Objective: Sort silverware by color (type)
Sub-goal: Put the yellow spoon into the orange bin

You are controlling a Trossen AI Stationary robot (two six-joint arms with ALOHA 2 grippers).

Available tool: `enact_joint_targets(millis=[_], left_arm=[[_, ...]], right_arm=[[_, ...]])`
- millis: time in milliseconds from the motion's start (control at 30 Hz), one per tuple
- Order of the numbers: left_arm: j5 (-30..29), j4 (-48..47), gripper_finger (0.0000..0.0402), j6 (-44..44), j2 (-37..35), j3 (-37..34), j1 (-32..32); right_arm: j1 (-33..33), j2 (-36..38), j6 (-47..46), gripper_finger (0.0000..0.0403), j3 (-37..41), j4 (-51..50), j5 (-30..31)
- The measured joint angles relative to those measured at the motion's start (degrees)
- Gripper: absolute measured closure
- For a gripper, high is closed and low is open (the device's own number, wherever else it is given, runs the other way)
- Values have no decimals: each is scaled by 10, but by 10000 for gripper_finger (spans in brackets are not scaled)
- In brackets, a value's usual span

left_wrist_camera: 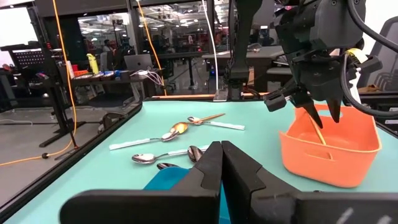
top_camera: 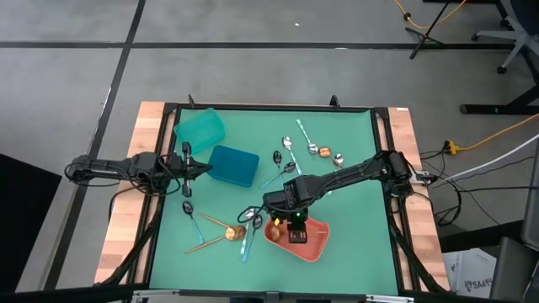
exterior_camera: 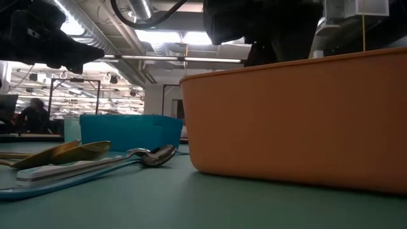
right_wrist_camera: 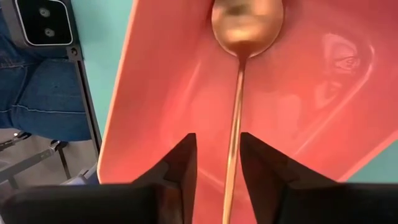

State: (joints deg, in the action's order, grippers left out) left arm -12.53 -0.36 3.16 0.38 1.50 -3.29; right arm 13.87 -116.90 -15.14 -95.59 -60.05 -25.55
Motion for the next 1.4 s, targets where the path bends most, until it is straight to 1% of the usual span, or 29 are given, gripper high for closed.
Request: enact_joint_targets(millis=[133, 533, 767, 900, 1133, 1333, 1400], left_arm=[[0, 0, 401, 0, 0, 0, 0], [0, 0, 401, 0, 0, 0, 0], [0, 0, 401, 0, 0, 0, 0], [0, 0, 401, 0, 0, 0, 0], [-1, 0, 401, 0, 0, 0, 0], [-1, 0, 401, 0, 0, 0, 0], [0, 0, 401, 0, 0, 0, 0]], right_arm=[[0, 0, 0, 277, 0, 0, 6], [0, 0, 0, 276, 0, -3, 9], [0, 5, 4, 276, 0, -44, 9], [0, 29, 4, 276, 0, -62, 21], [0, 104, 4, 276, 0, -96, 121], [0, 173, 4, 276, 0, -141, 245], [0, 193, 1, 276, 0, -158, 277]])
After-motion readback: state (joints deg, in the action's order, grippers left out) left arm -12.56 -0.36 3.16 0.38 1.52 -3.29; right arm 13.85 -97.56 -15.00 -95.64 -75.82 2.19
